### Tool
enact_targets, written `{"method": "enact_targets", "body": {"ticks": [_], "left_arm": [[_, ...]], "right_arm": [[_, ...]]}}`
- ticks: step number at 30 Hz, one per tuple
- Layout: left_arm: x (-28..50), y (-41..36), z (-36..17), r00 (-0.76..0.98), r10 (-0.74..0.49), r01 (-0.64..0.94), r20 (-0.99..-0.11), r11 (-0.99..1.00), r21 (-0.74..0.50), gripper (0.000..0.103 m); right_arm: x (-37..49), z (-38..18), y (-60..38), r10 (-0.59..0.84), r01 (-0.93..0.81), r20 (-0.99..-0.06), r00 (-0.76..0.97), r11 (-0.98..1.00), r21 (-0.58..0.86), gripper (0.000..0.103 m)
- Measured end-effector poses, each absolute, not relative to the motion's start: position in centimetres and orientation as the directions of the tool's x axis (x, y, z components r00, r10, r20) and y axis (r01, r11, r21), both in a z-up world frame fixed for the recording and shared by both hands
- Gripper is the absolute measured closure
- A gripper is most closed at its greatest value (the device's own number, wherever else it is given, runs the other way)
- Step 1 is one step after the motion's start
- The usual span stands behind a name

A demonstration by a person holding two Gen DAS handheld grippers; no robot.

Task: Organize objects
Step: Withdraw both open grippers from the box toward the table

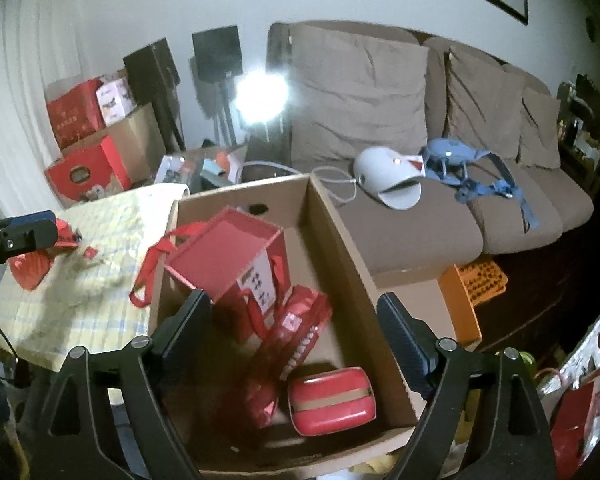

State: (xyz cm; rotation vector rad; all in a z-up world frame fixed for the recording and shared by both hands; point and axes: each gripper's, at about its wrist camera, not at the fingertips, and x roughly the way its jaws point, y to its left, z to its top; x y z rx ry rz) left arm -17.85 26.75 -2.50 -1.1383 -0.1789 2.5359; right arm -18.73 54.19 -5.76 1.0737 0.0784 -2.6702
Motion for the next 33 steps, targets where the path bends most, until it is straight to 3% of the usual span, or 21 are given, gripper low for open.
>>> {"method": "enact_targets", "body": {"ticks": [2, 5, 9, 15, 24, 33], "left_arm": [[-17.6, 26.5, -2.2, -0.624, 0.377, -0.257, -0.684, -0.926, -0.276, 0.0], [-17.0, 26.6, -1.9, -0.629, 0.382, -0.262, -0.677, -0.924, -0.277, 0.0], [-16.3, 26.7, -1.1, -0.64, 0.377, -0.275, -0.669, -0.926, -0.259, 0.0], [-15.2, 26.3, -0.2, -0.657, 0.375, -0.273, -0.654, -0.927, -0.258, 0.0], [-14.0, 23.3, 1.5, -0.734, 0.356, -0.205, -0.579, -0.928, -0.311, 0.0], [-12.7, 21.7, 2.3, -0.784, 0.292, -0.153, -0.548, -0.946, -0.286, 0.0]], "right_arm": [[-18.5, -5.4, 54.1, -0.219, 0.262, -0.675, -0.704, -0.964, 0.039, 0.013], [-18.0, -4.9, 53.7, -0.209, 0.268, -0.656, -0.725, -0.963, 0.011, 0.011], [-17.6, -4.1, 53.4, -0.183, 0.246, -0.633, -0.752, -0.969, -0.013, 0.001], [-16.6, -3.1, 52.5, -0.164, 0.246, -0.571, -0.804, -0.967, -0.069, 0.001], [-15.1, -1.2, 51.7, -0.233, 0.281, -0.499, -0.835, -0.959, -0.023, 0.001], [-13.9, 0.1, 50.6, -0.279, 0.314, -0.463, -0.841, -0.949, 0.0, 0.001]]}}
